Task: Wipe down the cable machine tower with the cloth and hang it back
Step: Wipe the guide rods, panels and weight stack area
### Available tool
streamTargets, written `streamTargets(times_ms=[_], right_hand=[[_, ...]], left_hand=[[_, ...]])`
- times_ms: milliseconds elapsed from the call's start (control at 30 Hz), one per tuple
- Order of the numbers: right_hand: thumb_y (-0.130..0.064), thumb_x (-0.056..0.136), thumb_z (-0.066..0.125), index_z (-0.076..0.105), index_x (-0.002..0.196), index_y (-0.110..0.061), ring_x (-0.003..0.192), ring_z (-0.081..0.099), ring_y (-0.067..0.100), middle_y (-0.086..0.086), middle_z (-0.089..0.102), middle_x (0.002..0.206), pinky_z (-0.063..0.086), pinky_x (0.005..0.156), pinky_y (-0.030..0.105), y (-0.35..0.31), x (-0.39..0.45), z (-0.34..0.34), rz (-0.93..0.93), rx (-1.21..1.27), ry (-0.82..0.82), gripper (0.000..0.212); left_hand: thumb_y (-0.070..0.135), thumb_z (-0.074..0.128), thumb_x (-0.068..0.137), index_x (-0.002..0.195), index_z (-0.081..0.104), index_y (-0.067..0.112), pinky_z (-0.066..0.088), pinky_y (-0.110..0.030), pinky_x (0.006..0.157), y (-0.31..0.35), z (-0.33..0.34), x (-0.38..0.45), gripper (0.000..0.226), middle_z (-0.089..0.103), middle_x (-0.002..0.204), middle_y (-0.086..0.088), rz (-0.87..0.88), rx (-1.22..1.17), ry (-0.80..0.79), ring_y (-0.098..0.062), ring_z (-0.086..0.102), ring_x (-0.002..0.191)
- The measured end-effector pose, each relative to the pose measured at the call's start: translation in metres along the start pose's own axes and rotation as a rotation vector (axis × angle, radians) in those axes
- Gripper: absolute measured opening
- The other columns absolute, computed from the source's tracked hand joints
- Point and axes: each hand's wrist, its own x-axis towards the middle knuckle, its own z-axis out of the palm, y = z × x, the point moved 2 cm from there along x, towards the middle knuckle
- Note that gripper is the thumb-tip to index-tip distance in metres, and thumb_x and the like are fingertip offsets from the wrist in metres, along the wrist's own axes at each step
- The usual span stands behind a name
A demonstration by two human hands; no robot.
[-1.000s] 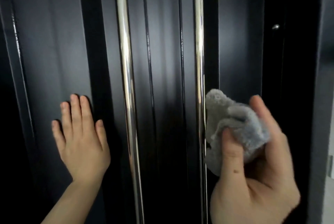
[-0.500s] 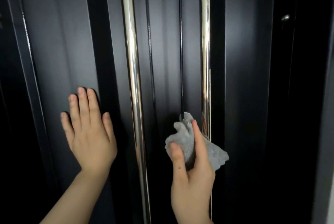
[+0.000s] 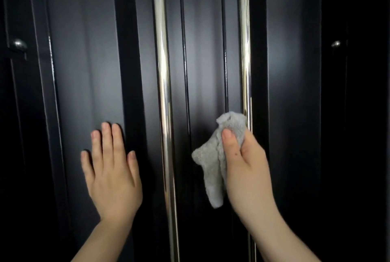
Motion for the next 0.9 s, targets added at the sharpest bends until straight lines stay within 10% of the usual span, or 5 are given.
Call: streamTargets(times_ms=[200, 467, 600, 900], right_hand=[[-0.040, 0.090, 0.053, 0.069, 0.086, -0.035, 0.074, 0.066, -0.003, -0.012, 0.071, 0.077, 0.047, 0.073, 0.020, 0.041, -0.019, 0.010, 0.172, 0.029, -0.009, 0.017], [-0.036, 0.096, 0.044, 0.061, 0.089, -0.025, 0.072, 0.063, -0.002, -0.007, 0.067, 0.078, 0.045, 0.061, 0.009, -0.024, 0.056, 0.012, -0.101, -0.089, 0.031, 0.022], [-0.039, 0.093, 0.046, 0.046, 0.105, -0.058, 0.077, 0.063, -0.009, -0.028, 0.066, 0.086, 0.044, 0.068, 0.007, 0.029, 0.001, 0.020, -0.007, -0.249, -0.042, 0.023], [-0.043, 0.096, 0.039, 0.060, 0.094, -0.021, 0.082, 0.064, 0.010, -0.004, 0.066, 0.087, 0.052, 0.075, 0.029, -0.069, 0.108, -0.004, -0.191, -0.360, -0.092, 0.030]], left_hand=[[0.032, 0.025, 0.100, 0.156, 0.015, 0.014, 0.001, -0.040, 0.121, -0.001, 0.003, 0.000, 0.060, 0.015, 0.162, -0.003, -0.002, -0.004, 0.011, -0.016, 0.005, 0.150], [0.036, 0.023, 0.099, 0.154, 0.021, 0.014, -0.002, -0.034, 0.120, 0.001, 0.002, 0.006, 0.059, 0.023, 0.160, -0.004, -0.020, 0.001, 0.027, -0.023, 0.019, 0.147], [0.037, 0.030, 0.097, 0.149, 0.036, 0.011, 0.016, -0.041, 0.117, 0.002, -0.004, 0.004, 0.059, 0.037, 0.154, -0.009, -0.007, -0.013, 0.070, -0.028, 0.032, 0.141], [0.006, 0.069, 0.083, 0.146, 0.039, 0.008, 0.030, -0.062, 0.103, 0.035, -0.033, 0.117, 0.070, 0.034, 0.151, -0.018, 0.021, -0.156, 0.139, -0.037, 0.030, 0.133]])
